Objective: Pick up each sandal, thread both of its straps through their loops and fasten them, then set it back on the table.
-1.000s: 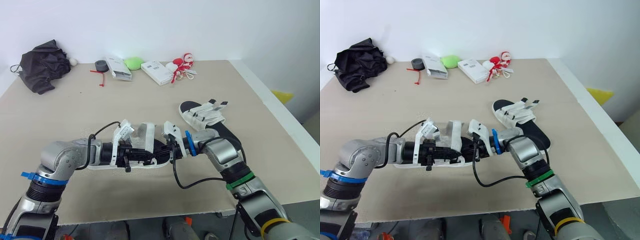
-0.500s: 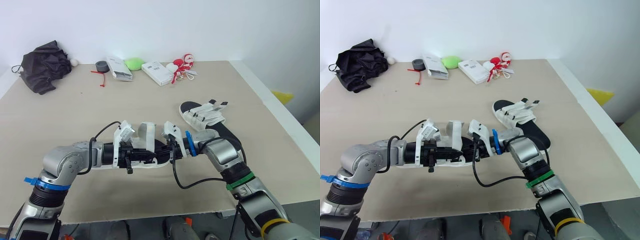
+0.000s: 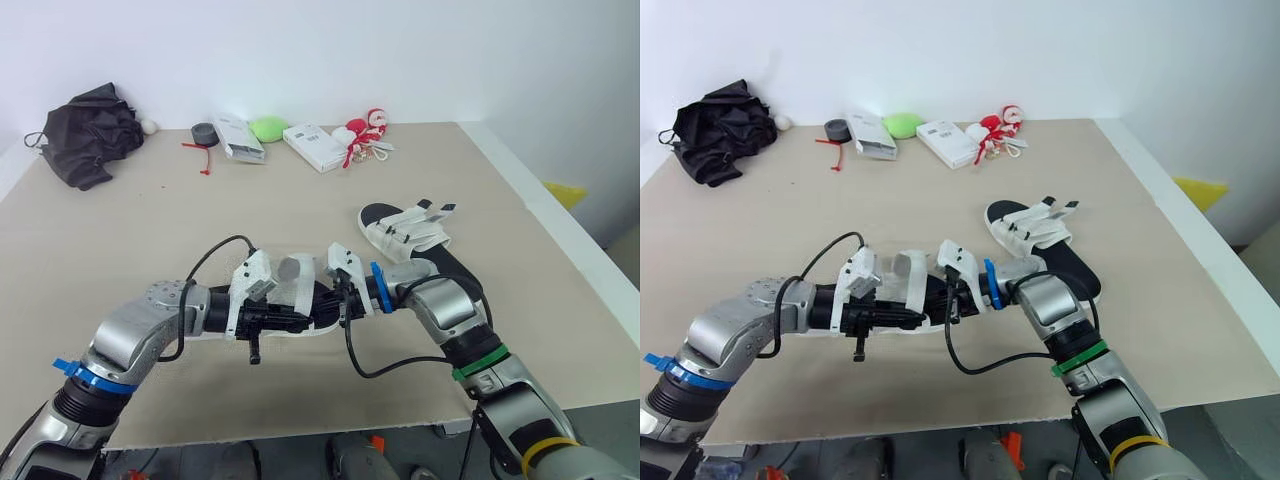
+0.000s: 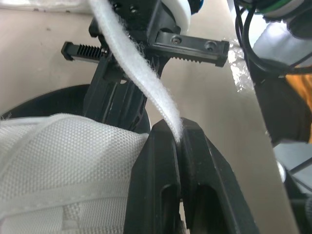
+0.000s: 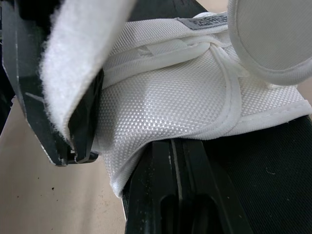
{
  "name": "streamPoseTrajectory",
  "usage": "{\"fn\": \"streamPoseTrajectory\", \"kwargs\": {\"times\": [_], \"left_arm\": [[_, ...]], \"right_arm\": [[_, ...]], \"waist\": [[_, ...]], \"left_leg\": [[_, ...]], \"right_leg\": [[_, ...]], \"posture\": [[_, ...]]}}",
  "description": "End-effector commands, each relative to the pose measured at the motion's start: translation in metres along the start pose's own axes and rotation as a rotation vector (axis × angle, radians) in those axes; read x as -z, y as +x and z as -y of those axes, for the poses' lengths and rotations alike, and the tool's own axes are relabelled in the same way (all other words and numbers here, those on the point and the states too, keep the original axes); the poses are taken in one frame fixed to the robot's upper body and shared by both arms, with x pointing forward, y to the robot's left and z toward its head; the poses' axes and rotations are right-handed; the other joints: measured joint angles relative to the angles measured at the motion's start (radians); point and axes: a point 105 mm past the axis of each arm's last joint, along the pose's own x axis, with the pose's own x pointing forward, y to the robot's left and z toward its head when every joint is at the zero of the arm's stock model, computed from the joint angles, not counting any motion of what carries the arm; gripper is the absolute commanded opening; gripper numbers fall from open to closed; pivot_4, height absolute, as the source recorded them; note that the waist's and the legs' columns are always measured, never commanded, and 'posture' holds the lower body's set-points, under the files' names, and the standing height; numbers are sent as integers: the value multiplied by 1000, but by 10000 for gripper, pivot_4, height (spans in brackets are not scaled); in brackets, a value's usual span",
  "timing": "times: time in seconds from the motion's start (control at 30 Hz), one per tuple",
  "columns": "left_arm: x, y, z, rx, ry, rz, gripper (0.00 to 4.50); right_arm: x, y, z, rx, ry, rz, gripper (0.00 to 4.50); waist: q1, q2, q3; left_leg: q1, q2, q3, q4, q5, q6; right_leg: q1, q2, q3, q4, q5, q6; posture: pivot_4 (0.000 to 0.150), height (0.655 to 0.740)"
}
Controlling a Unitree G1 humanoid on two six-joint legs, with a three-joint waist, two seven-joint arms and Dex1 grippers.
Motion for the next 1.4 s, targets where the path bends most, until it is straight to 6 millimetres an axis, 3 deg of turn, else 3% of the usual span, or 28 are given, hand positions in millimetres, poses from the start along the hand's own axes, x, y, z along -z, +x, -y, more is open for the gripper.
{"fn": "streamPoseTrajectory", "kwargs": {"times": [0.03,0.17,0.2,0.23,0.4,0.53,0.73,1.07,1.17,1.23,1.27,1.33,1.4], "left_arm": [[29,4,-2,-7,-19,-100,824],[25,2,0,17,-53,-72,5279],[23,1,2,35,-58,-66,10755],[21,0,2,35,-61,-57,11931],[10,-6,11,108,-238,-17,28396],[-11,-11,5,131,-446,65,28396],[-26,-14,-9,122,-662,113,28396],[-23,-1,-30,-59,-662,101,28396],[-26,-2,-31,-69,-648,123,20920],[-27,-3,-32,-77,-644,130,13082],[-28,-4,-33,-79,-641,133,13082],[-32,-5,-33,-74,-636,143,3272],[-36,-5,-31,-59,-629,153,507]], "right_arm": [[36,7,-3,-3,105,-111,0],[36,7,-2,-2,104,-112,0],[36,7,-2,-2,104,-112,0],[36,7,-2,-2,103,-113,0],[36,7,-1,-1,102,-114,0],[35,7,0,-1,100,-114,0],[35,7,-1,-3,97,-115,0],[36,8,-2,-6,96,-116,0],[36,8,-3,-7,99,-115,0],[37,8,-4,-8,100,-116,0],[37,8,-4,-9,101,-117,0],[38,8,-4,-9,101,-117,0],[37,8,-5,-10,101,-116,0]], "waist": [[0,0,0],[0,0,-1],[0,0,-1],[0,0,-1],[0,0,0],[0,0,0],[-1,0,1],[-1,-1,1],[-1,-1,1],[-1,-1,1],[-1,-1,1],[-1,-1,1],[-1,-1,1]], "left_leg": [[0,0,0,0,0,0],[1,0,0,0,0,0],[2,0,0,0,0,0],[2,0,0,0,0,0],[6,0,0,0,0,0],[6,0,0,0,0,0],[6,0,0,0,-1,1],[6,0,-1,-1,-1,1],[6,-1,-1,-1,-1,1],[7,-1,-1,-1,-1,1],[7,-1,-1,-1,-1,1],[7,-1,-1,-1,-1,1],[7,-1,-1,-1,-1,0]], "right_leg": [[0,0,0,0,0,0],[1,0,0,0,0,0],[2,0,0,0,0,0],[2,0,0,0,0,0],[6,0,0,0,-2,-2],[7,0,0,0,-2,-2],[7,1,0,0,-2,0],[8,1,1,0,-2,0],[8,1,1,0,-2,0],[8,1,1,0,-2,0],[8,1,1,0,-2,0],[8,1,1,0,-2,0],[7,1,1,0,-2,0]], "posture": [[1500,7380],[1500,7380],[1500,7380],[1500,7380],[1500,7380],[1500,7380],[1500,7380],[1500,7380],[1500,7380],[1500,7380],[1500,7380],[1500,7380],[1500,7380]]}}
